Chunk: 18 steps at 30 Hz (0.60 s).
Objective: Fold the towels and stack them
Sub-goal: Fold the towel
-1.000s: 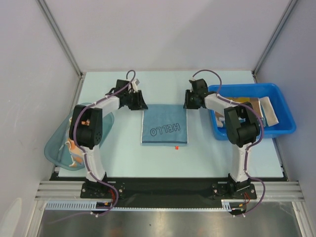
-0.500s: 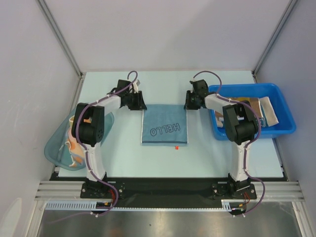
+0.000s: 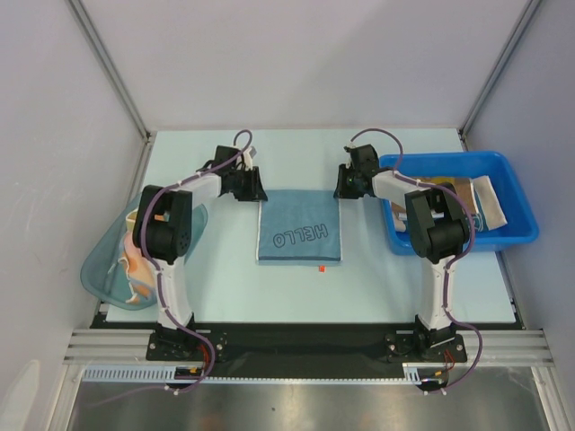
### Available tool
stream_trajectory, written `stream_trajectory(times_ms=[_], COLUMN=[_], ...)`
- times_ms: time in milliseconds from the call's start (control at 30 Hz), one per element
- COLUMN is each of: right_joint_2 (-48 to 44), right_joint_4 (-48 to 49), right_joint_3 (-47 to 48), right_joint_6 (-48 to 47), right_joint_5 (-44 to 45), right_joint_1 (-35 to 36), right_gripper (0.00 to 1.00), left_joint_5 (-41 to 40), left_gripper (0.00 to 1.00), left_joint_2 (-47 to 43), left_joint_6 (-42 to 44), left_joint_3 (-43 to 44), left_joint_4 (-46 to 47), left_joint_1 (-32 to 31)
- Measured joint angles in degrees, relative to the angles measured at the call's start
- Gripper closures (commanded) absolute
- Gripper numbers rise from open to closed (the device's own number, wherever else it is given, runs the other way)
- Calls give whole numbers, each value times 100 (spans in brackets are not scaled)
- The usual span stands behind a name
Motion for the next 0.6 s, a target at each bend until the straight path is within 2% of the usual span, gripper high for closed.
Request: stream_trajectory(times_ms=[67,100,133,200,233,267,467,600], right_joint_2=[0,0,0,0,0,0,-46,-426], right_joint_4=[0,0,2,4,4,4,85,168], right_joint_3=[0,0,0,0,0,0,-37,-264], right_joint_6=[2,4,4,2,7,11,17,-20], right_joint_5=[-26,-39,-55,-74,-76,-81,-179,-251], right_joint_1=[0,0,0,0,-2,-4,-74,-157], right_gripper=[76,79,81,92,97,100,100,100], left_joint_5=[46,76,105,131,146,155,315,496], left_gripper=[66,68,79,90,99,100,100,100], left_joint_2=[42,61,70,79,81,81,72,-33], left_joint_6=[-2,0,-2,-15,-9,0,2,0], left_joint_3=[0,0,0,0,2,9,118,118], left_joint_4=[17,24,31,33,37,33,17,42], left_joint_1=[0,0,0,0,0,0,33,118])
